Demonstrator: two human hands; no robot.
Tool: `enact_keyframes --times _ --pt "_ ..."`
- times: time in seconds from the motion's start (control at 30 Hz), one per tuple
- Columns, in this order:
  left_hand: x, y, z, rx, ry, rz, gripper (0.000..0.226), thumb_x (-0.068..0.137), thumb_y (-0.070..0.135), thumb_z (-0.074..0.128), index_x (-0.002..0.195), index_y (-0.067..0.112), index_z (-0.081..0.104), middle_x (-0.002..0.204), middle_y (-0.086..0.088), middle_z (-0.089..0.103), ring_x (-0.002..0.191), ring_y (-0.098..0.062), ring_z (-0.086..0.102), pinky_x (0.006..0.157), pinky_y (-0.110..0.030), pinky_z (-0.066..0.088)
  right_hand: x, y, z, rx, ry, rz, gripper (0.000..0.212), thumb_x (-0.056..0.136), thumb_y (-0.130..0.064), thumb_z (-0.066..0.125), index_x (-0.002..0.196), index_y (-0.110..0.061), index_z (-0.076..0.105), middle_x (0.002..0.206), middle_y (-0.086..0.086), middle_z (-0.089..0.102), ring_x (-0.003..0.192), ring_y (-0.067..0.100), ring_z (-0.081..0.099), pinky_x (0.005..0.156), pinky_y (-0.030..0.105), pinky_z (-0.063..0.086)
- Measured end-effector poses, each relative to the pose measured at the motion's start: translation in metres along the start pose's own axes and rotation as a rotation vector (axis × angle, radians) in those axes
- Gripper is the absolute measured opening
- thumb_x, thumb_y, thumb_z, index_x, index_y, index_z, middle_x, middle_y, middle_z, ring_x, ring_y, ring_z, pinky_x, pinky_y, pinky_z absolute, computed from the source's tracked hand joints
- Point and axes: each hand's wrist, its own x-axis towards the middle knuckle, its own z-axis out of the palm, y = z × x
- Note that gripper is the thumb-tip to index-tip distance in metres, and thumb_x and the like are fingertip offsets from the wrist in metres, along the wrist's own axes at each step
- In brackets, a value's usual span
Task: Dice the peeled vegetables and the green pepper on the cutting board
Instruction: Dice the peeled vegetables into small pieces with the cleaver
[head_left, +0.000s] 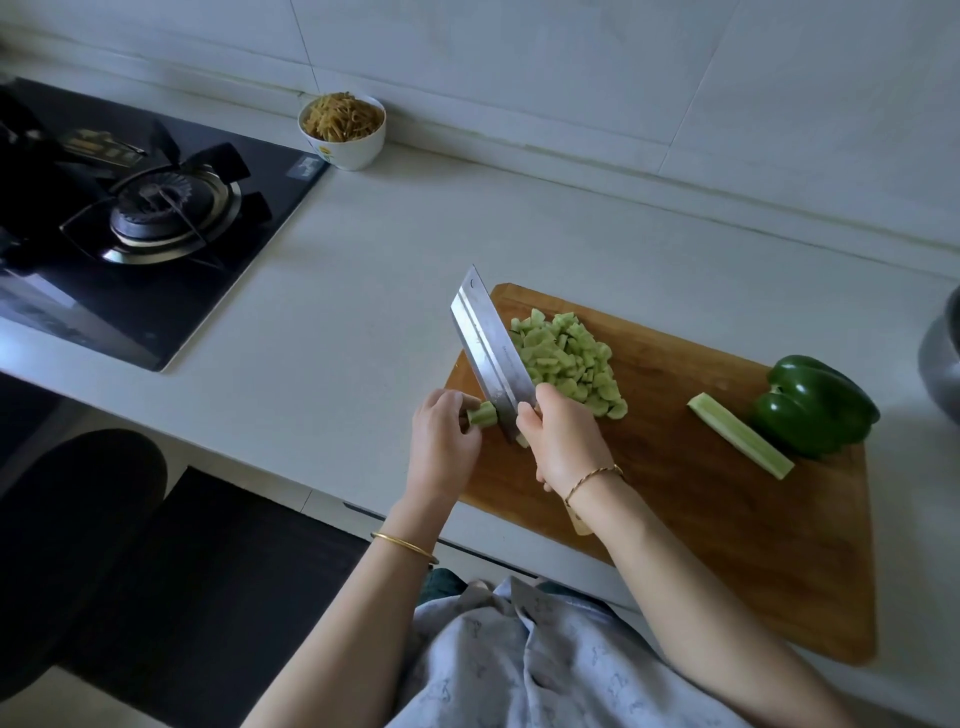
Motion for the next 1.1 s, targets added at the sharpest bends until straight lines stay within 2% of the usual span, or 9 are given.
enact_keyframes --times 0.1,0.2,0.27,0.4,0.5,0.57,0.7,0.87,1.1 --pt "-0.001 -0.001 0.001 -0.027 0.016 0.011 0.015 0.081 0.001 0.067 0.094 0.009 0.065 0.097 0.0 0.058 0.091 -0.019 0.059 0.082 -0.033 0.051 0.001 0.001 -0.005 0.044 0.024 -0.004 0.028 0.101 -0.027 0.039 0.079 -0.008 0.041 0.067 0.012 0.052 0.057 0.037 0.058 0.054 0.047 0.055" --pt "-0.001 0.0 0.0 -0.064 0.035 -0.007 0.015 0.081 0.006 0.07 0.095 0.008 0.064 0.095 0.003 0.055 0.087 -0.015 0.058 0.074 -0.011 0.045 0.0 0.002 -0.008 0.09 0.023 -0.012 0.03 0.101 -0.026 0.04 0.076 -0.01 0.037 0.063 0.007 0.049 0.043 0.024 0.051 0.045 0.037 0.051" --pt "-0.001 0.0 0.0 -0.072 0.035 -0.022 0.015 0.081 0.005 0.07 0.094 0.007 0.063 0.095 0.003 0.053 0.084 -0.013 0.056 0.07 -0.005 0.04 -0.003 0.002 -0.008 0.099 0.02 -0.016 0.032 0.101 -0.026 0.04 0.072 -0.013 0.034 0.062 0.006 0.048 0.041 0.022 0.05 0.043 0.034 0.049" --pt "0.0 -0.001 0.001 -0.063 0.032 -0.029 0.015 0.08 0.004 0.071 0.092 0.008 0.063 0.095 0.002 0.054 0.083 -0.014 0.058 0.071 -0.008 0.041 -0.006 0.002 -0.005 0.066 0.011 -0.019 0.034 0.101 -0.027 0.04 0.07 -0.016 0.031 0.061 0.004 0.048 0.042 0.022 0.05 0.045 0.037 0.051" --pt "0.0 -0.001 0.001 -0.066 0.03 -0.028 0.014 0.08 0.004 0.07 0.091 0.009 0.062 0.095 0.002 0.053 0.083 -0.012 0.057 0.069 -0.005 0.041 -0.006 -0.001 -0.004 0.027 0.019 -0.013 0.034 0.101 -0.027 0.039 0.069 -0.018 0.03 0.063 0.005 0.049 0.051 0.028 0.056 0.054 0.044 0.055" --pt "0.0 -0.001 0.0 -0.068 0.026 -0.02 0.013 0.081 0.003 0.069 0.09 0.008 0.062 0.095 0.002 0.053 0.083 -0.012 0.057 0.068 -0.005 0.041 -0.006 -0.003 -0.001 -0.011 0.031 -0.019 0.034 0.101 -0.027 0.039 0.069 -0.02 0.03 0.066 0.004 0.05 0.057 0.031 0.058 0.056 0.043 0.055" --pt "-0.001 0.0 -0.001 -0.072 0.021 -0.023 0.012 0.081 0.003 0.069 0.087 0.009 0.061 0.094 0.003 0.053 0.082 -0.012 0.056 0.067 -0.004 0.041 -0.005 -0.004 0.007 -0.022 0.049 -0.009 0.038 0.101 -0.026 0.039 0.066 -0.021 0.024 0.063 0.001 0.042 0.051 0.025 0.046 0.053 0.038 0.049" --pt "0.0 0.0 -0.002 -0.089 0.01 -0.043 0.012 0.082 0.006 0.07 0.086 0.012 0.06 0.094 0.003 0.053 0.081 -0.011 0.056 0.067 -0.005 0.042 -0.003 -0.003 0.006 0.0 0.022 0.023 0.036 0.101 -0.027 0.039 0.067 -0.02 0.029 0.069 0.006 0.052 0.062 0.034 0.061 0.058 0.047 0.057" --pt "-0.001 0.002 0.004 -0.069 0.043 -0.042 0.013 0.081 0.005 0.07 0.089 0.009 0.061 0.097 -0.001 0.055 0.083 -0.015 0.057 0.074 -0.025 0.05 0.004 -0.001 -0.009 0.04 0.045 0.0 0.031 0.101 -0.028 0.04 0.073 -0.014 0.036 0.066 0.009 0.051 0.054 0.028 0.052 0.055 0.046 0.054"
